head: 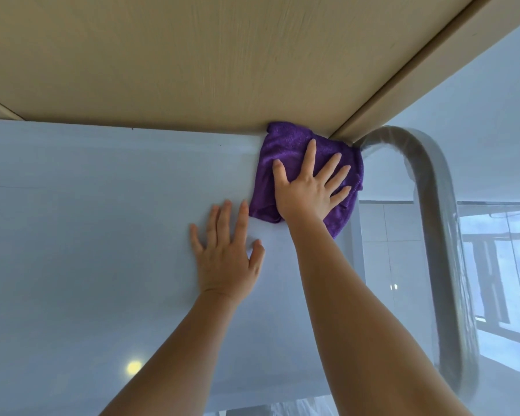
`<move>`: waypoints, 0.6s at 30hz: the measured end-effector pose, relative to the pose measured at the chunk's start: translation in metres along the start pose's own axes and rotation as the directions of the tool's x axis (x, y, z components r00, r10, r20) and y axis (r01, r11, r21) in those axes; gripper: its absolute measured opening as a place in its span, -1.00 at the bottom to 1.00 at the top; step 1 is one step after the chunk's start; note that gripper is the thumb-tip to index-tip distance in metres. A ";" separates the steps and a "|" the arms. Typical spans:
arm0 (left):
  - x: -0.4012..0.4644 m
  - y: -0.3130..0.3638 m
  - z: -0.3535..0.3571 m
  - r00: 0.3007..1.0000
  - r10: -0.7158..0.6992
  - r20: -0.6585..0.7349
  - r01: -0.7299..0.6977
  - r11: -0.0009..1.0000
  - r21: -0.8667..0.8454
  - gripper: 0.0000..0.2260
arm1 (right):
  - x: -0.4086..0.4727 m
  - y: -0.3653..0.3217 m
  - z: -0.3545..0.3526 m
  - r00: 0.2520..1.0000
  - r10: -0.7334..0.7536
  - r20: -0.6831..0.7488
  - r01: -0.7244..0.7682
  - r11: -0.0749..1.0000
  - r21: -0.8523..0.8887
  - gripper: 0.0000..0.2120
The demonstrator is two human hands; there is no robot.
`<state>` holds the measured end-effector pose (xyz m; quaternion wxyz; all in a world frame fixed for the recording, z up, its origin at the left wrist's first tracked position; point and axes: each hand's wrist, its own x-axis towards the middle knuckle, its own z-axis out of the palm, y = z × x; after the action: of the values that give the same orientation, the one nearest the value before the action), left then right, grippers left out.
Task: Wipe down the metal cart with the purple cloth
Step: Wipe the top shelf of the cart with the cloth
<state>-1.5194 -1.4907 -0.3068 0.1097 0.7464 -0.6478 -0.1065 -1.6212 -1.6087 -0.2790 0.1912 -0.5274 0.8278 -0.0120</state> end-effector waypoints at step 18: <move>-0.001 0.004 -0.002 0.999 0.004 -0.047 -0.007 0.999 -0.052 -0.46 | 0.029 0.048 -0.038 0.985 0.101 -0.143 -0.045 0.934 0.354 -0.35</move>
<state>-1.5228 -1.4906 -0.3035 0.1446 0.7438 -0.6440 -0.1055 -1.6865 -1.6202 -0.2631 0.2156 -0.4512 0.8441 -0.1937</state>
